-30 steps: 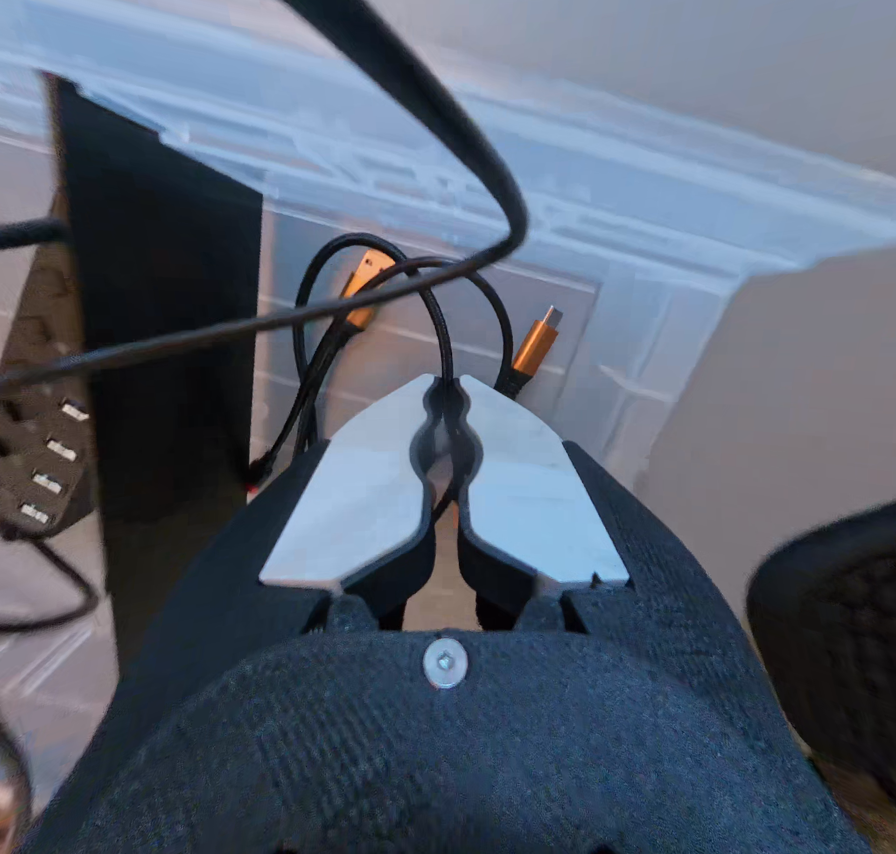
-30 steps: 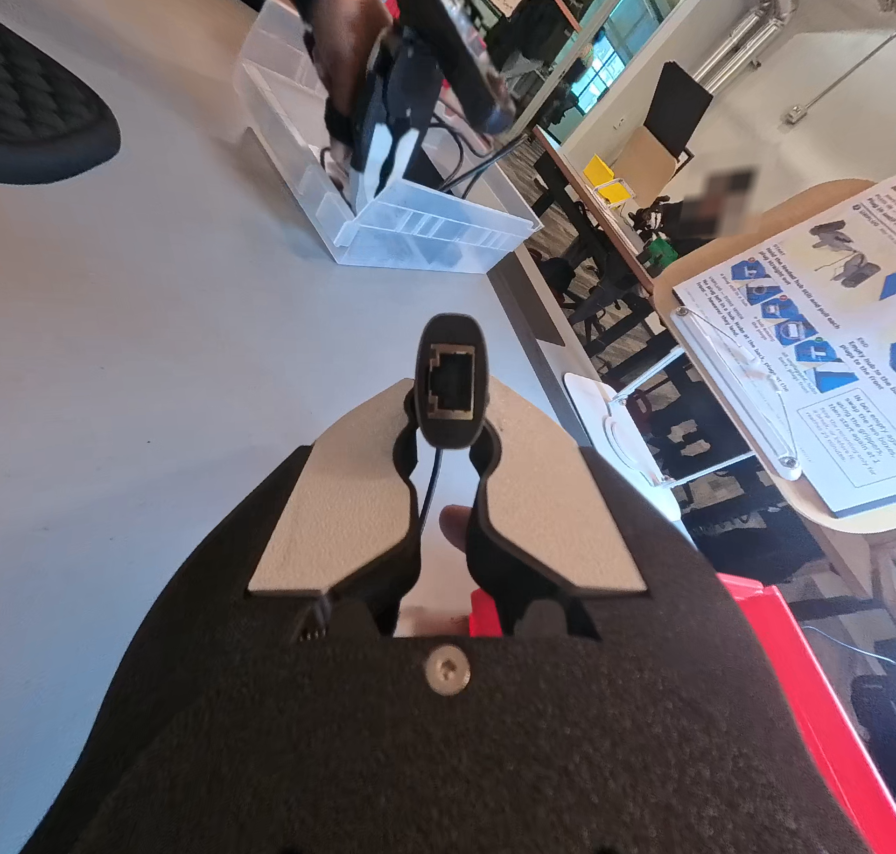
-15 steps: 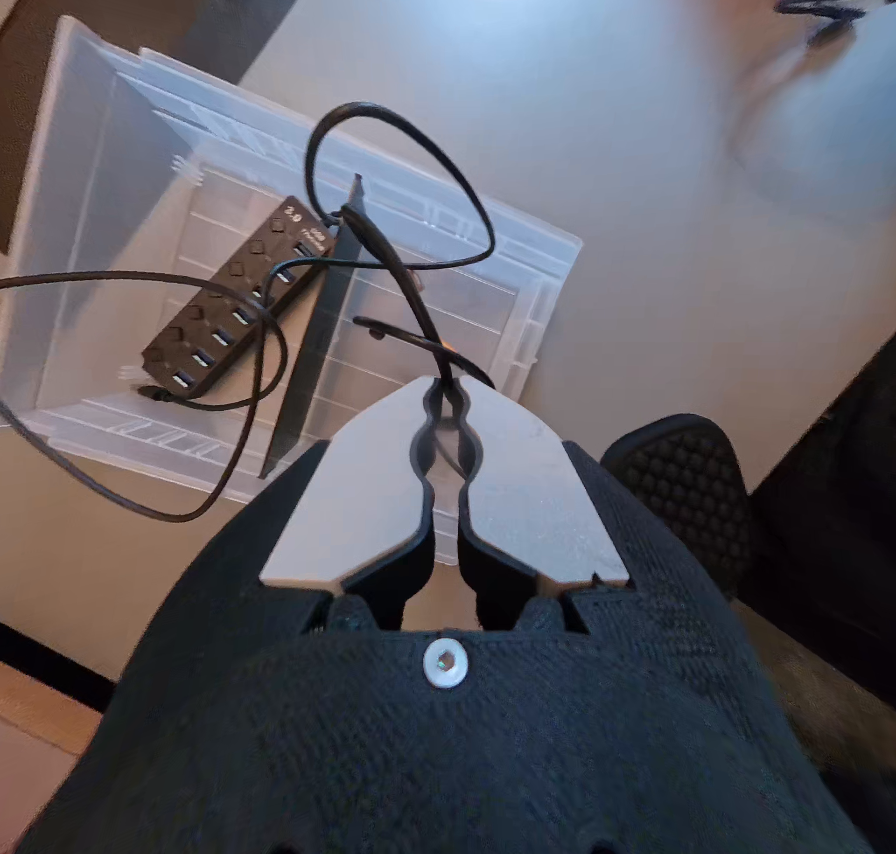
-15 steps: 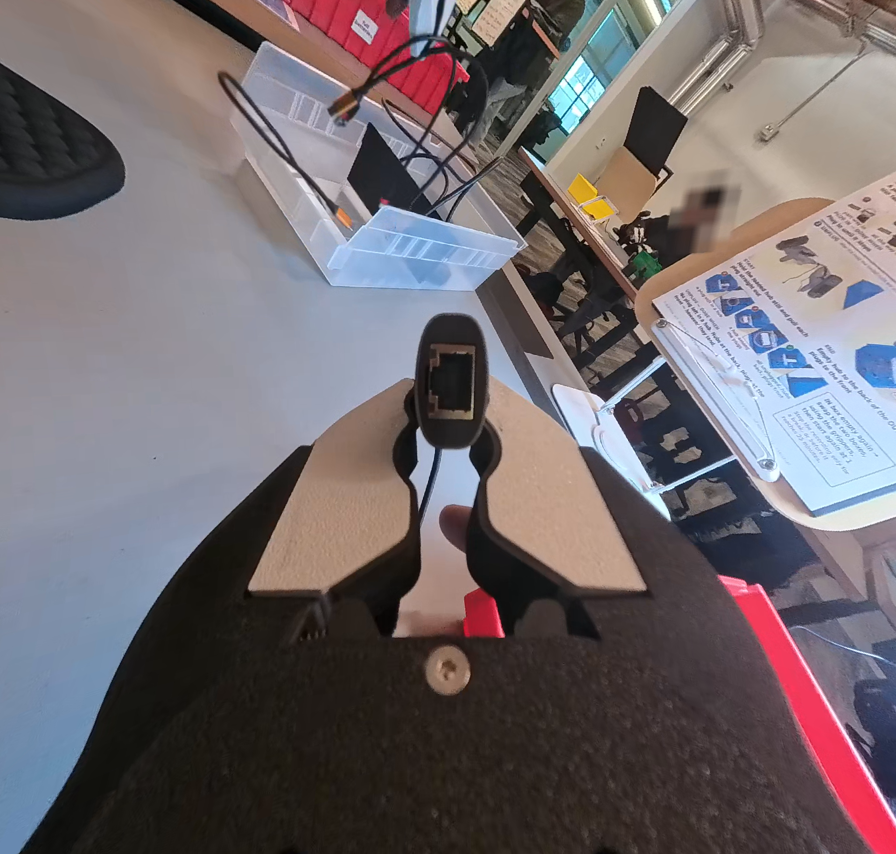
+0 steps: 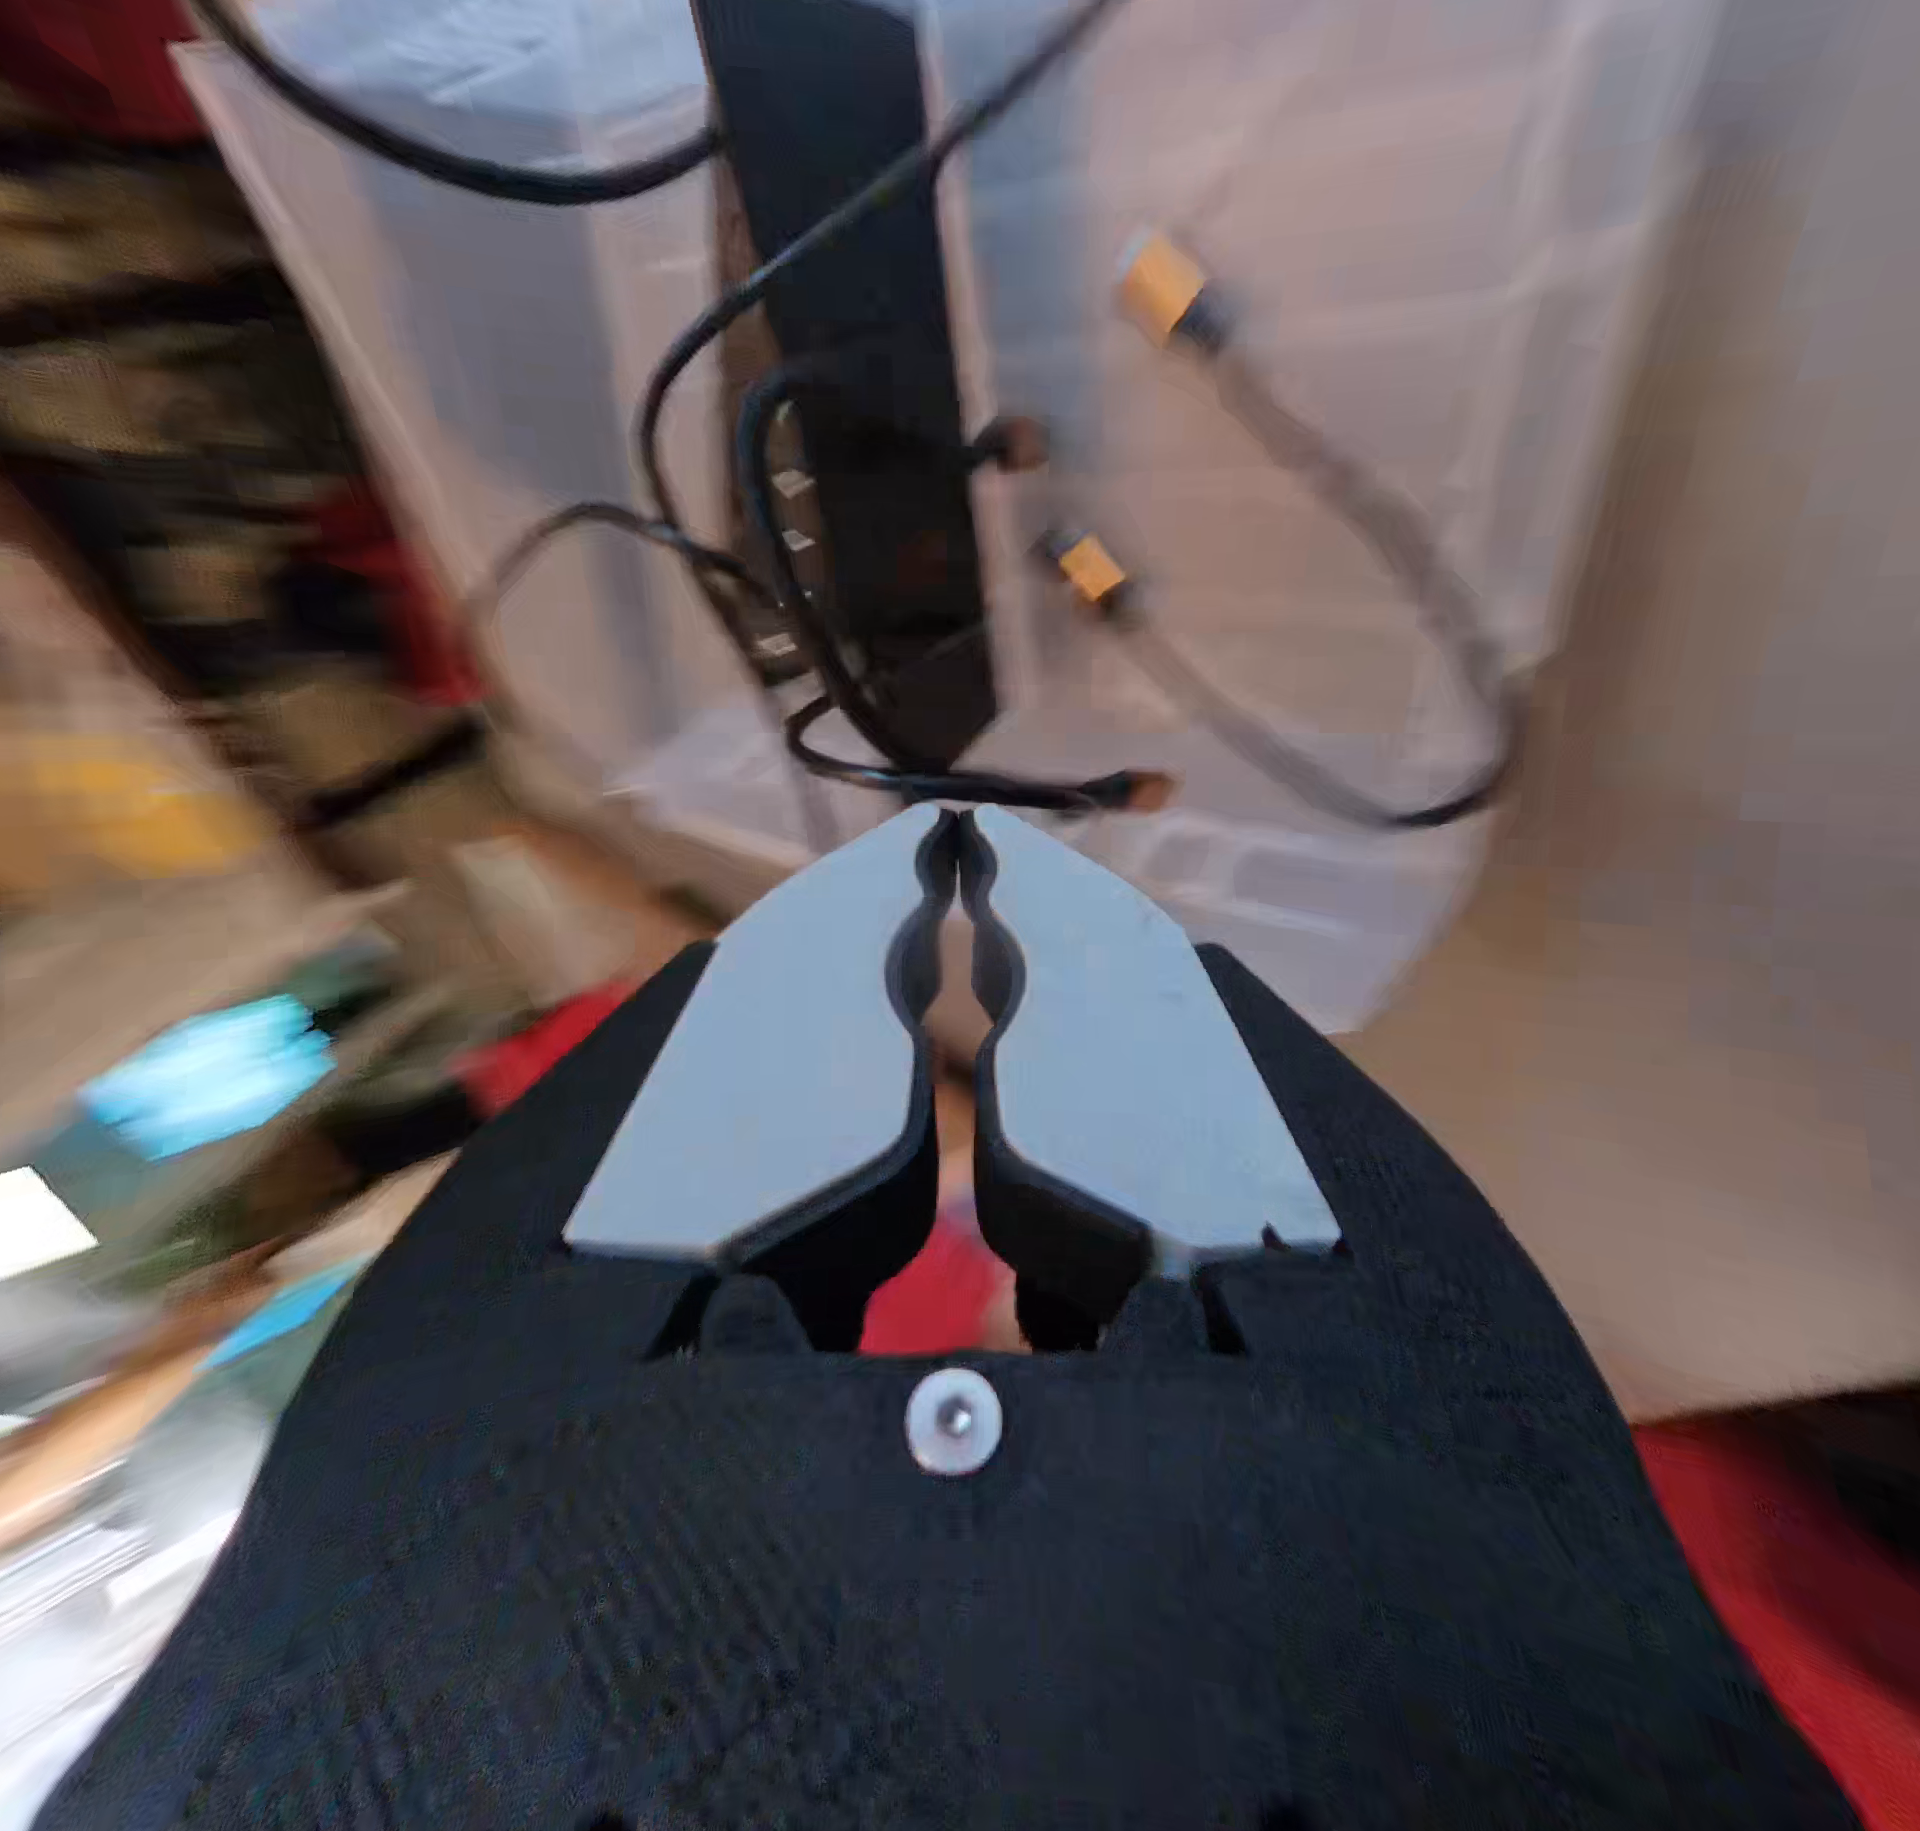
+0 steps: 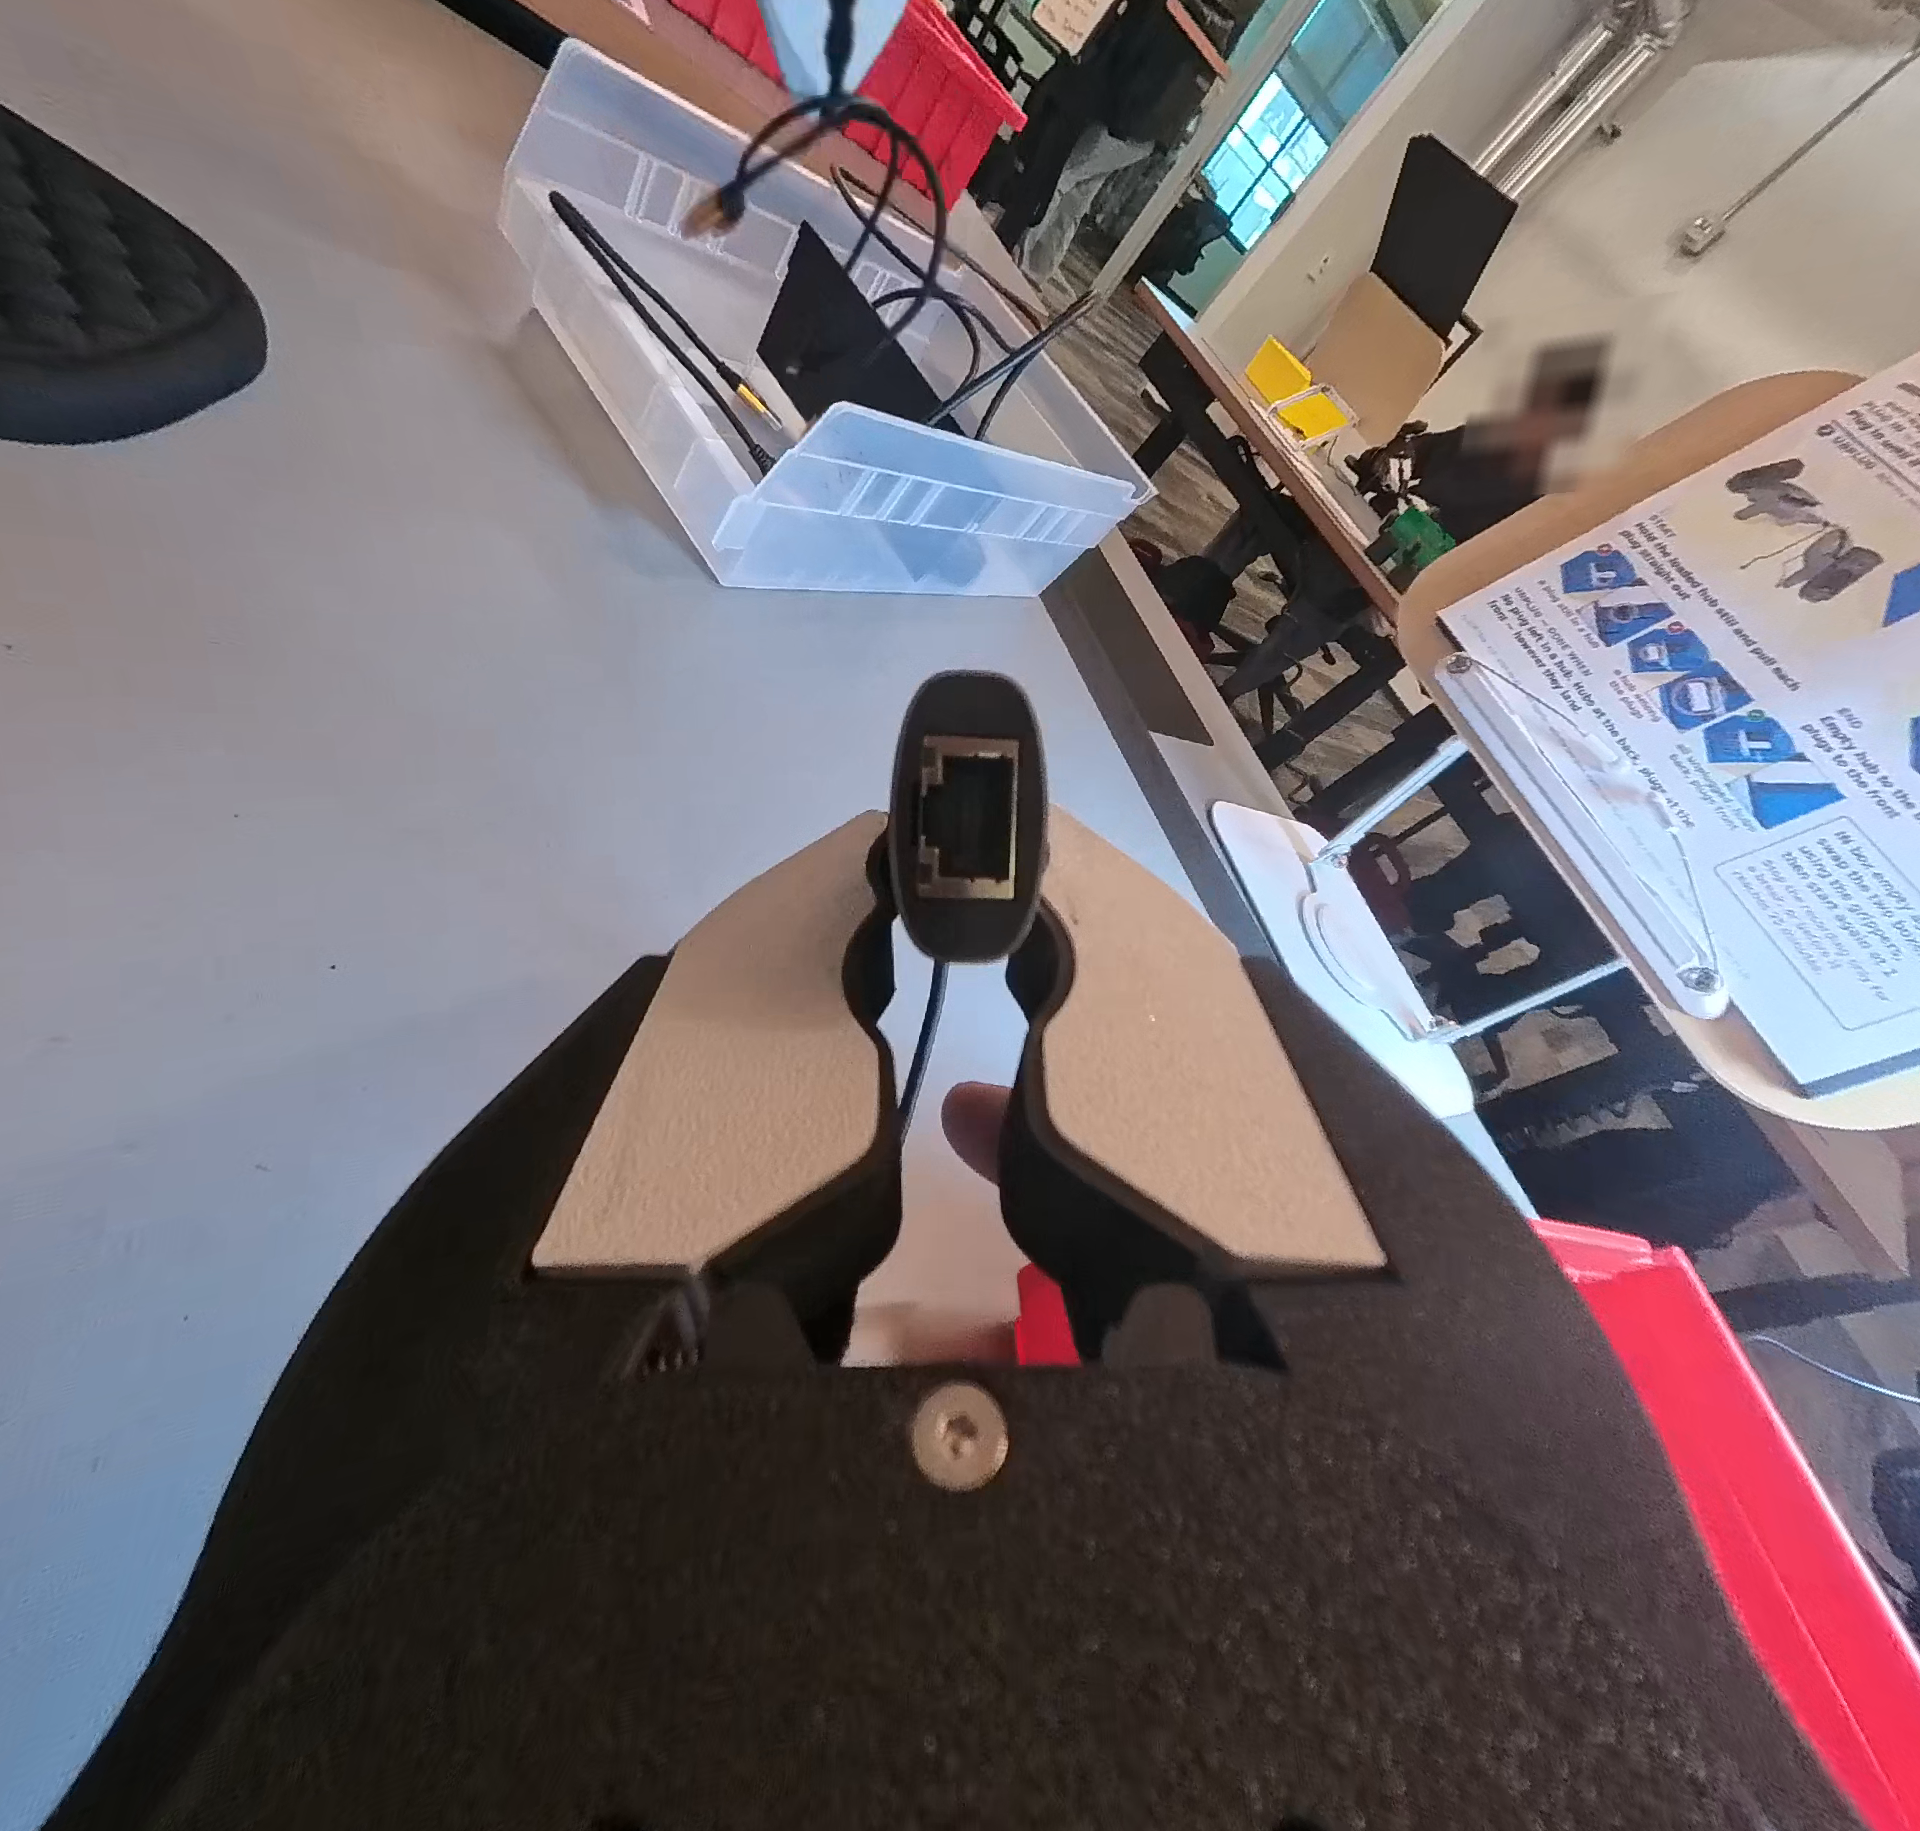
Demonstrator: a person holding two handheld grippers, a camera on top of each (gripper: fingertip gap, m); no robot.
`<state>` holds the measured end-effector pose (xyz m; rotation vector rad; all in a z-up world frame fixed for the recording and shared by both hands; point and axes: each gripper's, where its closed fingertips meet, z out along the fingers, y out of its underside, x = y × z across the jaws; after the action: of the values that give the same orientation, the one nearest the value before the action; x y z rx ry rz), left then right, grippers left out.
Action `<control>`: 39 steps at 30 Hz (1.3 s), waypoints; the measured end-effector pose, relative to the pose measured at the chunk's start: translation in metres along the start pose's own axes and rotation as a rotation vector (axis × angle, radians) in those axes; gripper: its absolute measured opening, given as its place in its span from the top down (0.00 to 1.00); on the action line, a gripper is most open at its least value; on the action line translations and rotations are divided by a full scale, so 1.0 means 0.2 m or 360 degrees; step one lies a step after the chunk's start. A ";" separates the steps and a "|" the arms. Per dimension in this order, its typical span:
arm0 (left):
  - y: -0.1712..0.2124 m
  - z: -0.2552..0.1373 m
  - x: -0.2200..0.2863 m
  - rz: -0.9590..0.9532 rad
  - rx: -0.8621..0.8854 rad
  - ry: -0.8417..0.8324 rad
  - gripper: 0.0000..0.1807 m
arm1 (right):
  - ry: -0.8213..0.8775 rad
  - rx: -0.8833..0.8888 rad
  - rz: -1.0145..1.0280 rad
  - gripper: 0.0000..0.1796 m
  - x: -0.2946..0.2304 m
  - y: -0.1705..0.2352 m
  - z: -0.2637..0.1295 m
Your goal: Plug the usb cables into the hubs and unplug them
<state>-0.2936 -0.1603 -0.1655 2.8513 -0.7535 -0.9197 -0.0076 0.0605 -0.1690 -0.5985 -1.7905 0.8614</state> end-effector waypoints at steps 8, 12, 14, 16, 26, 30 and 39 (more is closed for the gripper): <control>-0.11 -0.01 -0.03 0.0093 0.0038 -0.0202 1.00 | -0.0012 -0.0007 -0.0001 0.90 -0.01 0.00 0.00; -0.16 -0.06 -0.01 -0.0159 0.0290 0.0007 0.99 | -0.0005 -0.0006 0.0004 0.90 0.00 0.00 -0.01; -0.19 -0.07 0.08 -0.0315 0.0397 0.0296 0.92 | -0.0004 -0.0005 0.0007 0.90 0.00 0.00 -0.01; -0.21 -0.06 0.15 -0.0394 0.0462 0.0479 0.91 | -0.0007 -0.0009 0.0010 0.90 0.00 0.01 0.00; -0.28 0.13 0.37 -0.0477 0.0489 0.0755 0.88 | -0.0009 -0.0026 0.0014 0.90 0.00 0.03 0.00; -0.27 0.25 0.33 -0.0505 0.0402 0.0617 0.89 | -0.0014 -0.0031 0.0017 0.90 -0.01 0.03 0.01; -0.25 -0.31 -0.03 -0.0517 0.0792 0.0327 0.98 | 0.0011 -0.0025 0.0029 0.90 0.02 0.03 -0.01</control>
<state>-0.2413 -0.1189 -0.1219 3.5127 -0.5703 -0.4951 -0.0074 0.0677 -0.1713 -0.6277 -1.7896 0.8574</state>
